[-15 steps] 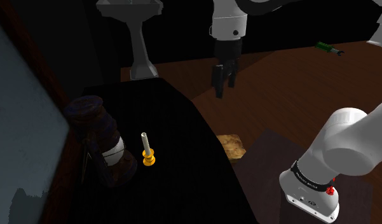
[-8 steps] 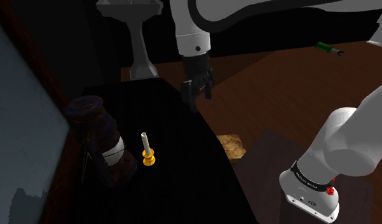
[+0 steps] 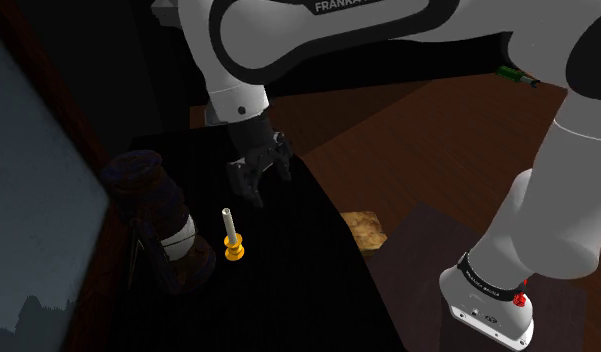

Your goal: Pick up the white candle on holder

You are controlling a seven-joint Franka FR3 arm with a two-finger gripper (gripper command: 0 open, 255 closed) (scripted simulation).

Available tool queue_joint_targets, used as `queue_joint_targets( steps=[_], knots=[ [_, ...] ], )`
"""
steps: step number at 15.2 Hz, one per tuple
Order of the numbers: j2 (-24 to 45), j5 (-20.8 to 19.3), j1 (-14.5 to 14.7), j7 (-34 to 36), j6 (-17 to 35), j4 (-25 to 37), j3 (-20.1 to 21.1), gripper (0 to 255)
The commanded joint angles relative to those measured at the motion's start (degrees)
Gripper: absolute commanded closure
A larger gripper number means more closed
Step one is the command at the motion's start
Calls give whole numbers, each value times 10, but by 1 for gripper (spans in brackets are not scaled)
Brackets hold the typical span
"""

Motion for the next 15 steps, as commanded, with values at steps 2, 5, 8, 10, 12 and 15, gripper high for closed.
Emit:
queue_joint_targets(
  steps=[2,5,8,10,12,15],
  knots=[
    [86,-25,28,33,-22,84,8,0],
    [175,-48,66,63,-55,185,11,0],
    [249,-64,101,82,-90,280,8,0],
    [249,-64,99,80,-75,263,7,0],
    [249,-64,98,78,-59,248,7,0],
    [251,-66,95,75,-33,223,5,0]
  ],
)
